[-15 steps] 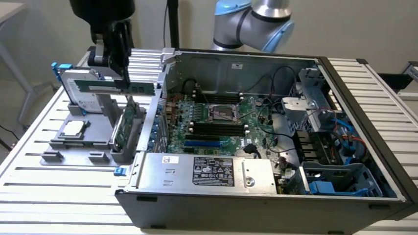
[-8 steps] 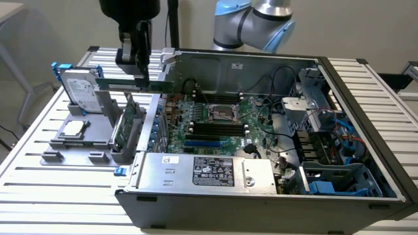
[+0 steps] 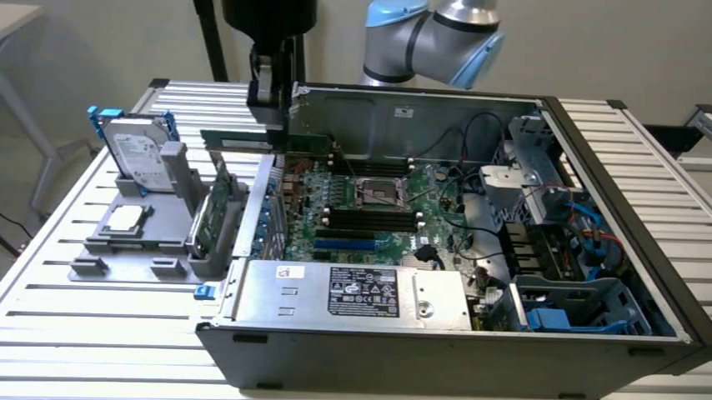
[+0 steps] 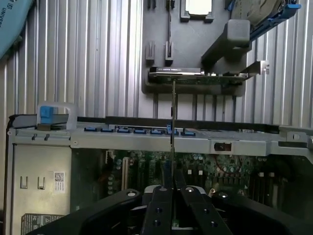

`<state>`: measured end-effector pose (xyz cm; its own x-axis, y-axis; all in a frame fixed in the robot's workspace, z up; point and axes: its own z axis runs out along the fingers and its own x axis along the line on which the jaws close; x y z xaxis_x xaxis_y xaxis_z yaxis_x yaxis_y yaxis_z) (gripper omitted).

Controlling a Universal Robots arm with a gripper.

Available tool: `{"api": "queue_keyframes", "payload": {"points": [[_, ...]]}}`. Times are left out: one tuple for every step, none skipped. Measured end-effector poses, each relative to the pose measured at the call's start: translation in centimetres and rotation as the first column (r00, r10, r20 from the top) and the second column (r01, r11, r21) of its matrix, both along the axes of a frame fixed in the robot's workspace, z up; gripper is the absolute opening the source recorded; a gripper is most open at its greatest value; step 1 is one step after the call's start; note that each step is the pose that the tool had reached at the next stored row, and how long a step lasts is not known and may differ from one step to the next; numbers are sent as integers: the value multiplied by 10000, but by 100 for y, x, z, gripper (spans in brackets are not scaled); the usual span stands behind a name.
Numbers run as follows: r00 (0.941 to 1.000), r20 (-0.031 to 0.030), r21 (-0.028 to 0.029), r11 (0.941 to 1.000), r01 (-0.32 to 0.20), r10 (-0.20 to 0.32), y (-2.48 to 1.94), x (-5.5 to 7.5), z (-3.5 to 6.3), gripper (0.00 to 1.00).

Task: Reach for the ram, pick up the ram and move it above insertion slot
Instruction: 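Pick up the ram and move it above insertion slot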

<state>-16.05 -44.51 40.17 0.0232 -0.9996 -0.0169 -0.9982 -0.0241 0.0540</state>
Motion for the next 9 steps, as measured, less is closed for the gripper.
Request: {"api": "queue_keyframes", "payload": {"points": [[10000, -1, -1, 10000, 0, 0, 24, 39, -10, 13], [10000, -1, 0, 10000, 0, 0, 46, 75, -20, 13], [10000, -1, -1, 10000, 0, 0, 68, 112, -29, 13], [10000, 0, 0, 10000, 0, 0, 90, 148, -39, 13], [10000, 0, 0, 10000, 0, 0, 112, 184, -49, 13], [10000, -1, -1, 10000, 0, 0, 134, 221, -58, 13], [10000, 0, 0, 10000, 1, -1, 154, 261, -68, 13], [10000, -1, -1, 10000, -1, 1, 171, 303, -78, 13], [10000, -2, 0, 10000, 0, 0, 186, 348, -89, 13]]}}
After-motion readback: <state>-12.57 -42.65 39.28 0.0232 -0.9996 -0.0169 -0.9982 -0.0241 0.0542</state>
